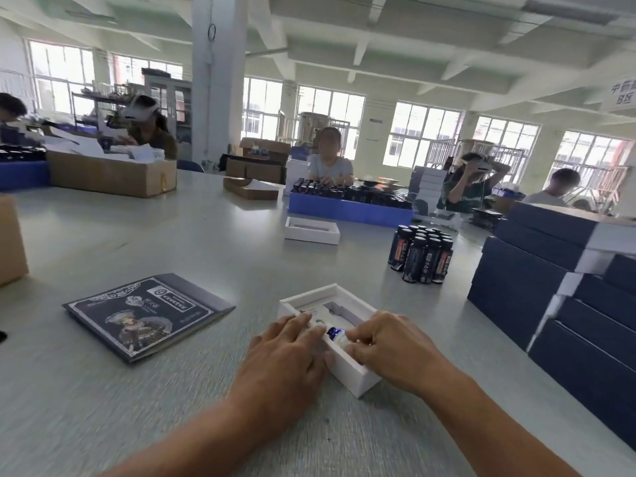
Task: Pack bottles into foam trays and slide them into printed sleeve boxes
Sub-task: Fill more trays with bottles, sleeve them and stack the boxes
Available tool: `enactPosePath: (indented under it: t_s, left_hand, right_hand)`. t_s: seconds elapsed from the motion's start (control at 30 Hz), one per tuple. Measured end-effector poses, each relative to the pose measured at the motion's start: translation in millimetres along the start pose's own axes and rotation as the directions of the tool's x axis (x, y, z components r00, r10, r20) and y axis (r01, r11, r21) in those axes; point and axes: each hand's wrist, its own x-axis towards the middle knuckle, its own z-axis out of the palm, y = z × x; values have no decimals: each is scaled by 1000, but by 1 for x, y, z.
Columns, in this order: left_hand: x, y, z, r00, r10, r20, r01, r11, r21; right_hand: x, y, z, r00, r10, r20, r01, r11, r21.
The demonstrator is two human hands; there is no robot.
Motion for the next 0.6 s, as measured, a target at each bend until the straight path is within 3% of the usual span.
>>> enactPosePath:
  t_s: [0.1,0.23,0.33,0.4,0.5,0.6]
  left_hand:
    - [-2,5,-2,998,57,-4,-57,998,-7]
    - [7,21,-2,984,120,133,-108,990,-91]
    - [15,28,-1,974,153,167,-154,988,-6]
    - [18,27,0,974,168,155,-175,984,37]
    - [24,26,2,971,166,172,-173,985,27]
    - [28,27,4,965,205,166,-210,978,11]
  right_hand:
    - [-2,-2,0,1000,-24,15,24,1000,-3]
    - [-5,1,-5,996,-39,79,34,998,60]
    - [-5,11,-9,998,18,52,-28,978,204]
    - [-3,23,-11,993,118,-26,-101,926,363]
    - [6,50,-15,907,392,-152,-194,711,676]
    - [24,84,-13,808,550,-213,-306,700,646]
